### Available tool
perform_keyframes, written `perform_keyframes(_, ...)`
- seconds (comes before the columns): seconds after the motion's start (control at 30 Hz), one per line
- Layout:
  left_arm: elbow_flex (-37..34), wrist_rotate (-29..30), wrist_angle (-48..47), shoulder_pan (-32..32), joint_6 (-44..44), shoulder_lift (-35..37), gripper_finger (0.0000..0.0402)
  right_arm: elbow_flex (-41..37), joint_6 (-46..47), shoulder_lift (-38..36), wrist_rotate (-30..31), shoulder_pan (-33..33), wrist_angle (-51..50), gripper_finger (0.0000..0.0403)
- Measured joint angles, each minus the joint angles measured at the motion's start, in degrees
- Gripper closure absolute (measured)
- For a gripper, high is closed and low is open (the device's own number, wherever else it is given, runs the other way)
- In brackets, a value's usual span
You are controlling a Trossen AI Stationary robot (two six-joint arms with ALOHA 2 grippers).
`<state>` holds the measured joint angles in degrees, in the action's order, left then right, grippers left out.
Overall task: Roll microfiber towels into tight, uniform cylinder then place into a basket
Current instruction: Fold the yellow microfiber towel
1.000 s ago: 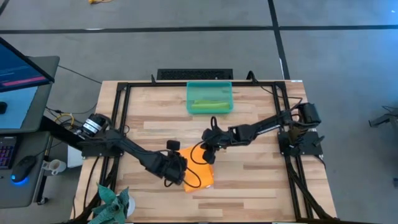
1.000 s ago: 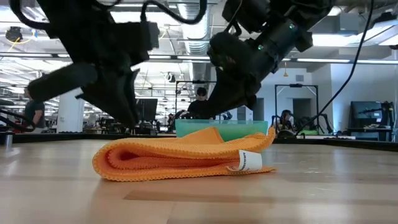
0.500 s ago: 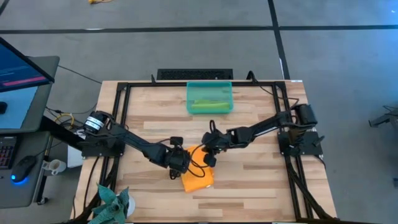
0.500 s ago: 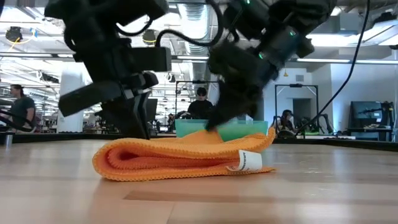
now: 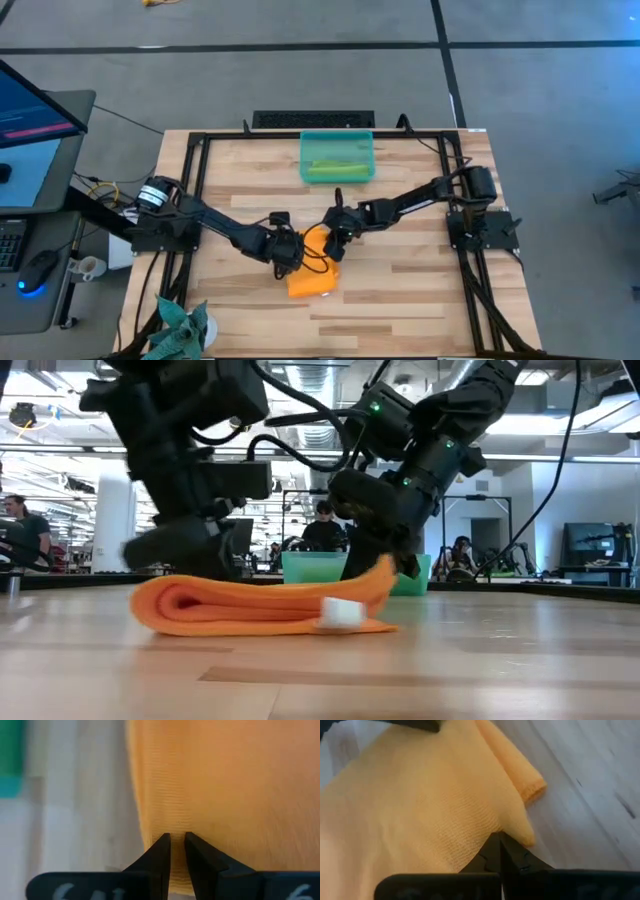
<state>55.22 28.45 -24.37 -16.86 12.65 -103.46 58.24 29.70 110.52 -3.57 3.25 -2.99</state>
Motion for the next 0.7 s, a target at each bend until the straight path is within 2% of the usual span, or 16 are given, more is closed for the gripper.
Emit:
perform_keyframes(0.2,0.0,4.2,4.7,1.5,-0.1,0.0,0.0351,0.0,0.3,-0.2,0.4,0.0,-2.0,0.0385)
perform_keyframes(0.4,0.1,8.4,4.5,0.4,-1.0,0.0,0.0351,0.0,-0.7,-0.2,0.5,0.0,-3.7,0.0388)
perform_keyframes(0.6,0.1,10.8,-0.9,-1.1,0.5,2.5,0.0351,-0.3,-1.7,-2.1,0.9,0.0,-7.1,0.0382)
perform_keyframes(0.7,0.1,12.7,-5.7,-2.3,4.5,5.4,0.0351,-0.5,-1.7,-4.4,5.3,0.8,-12.3,0.0379)
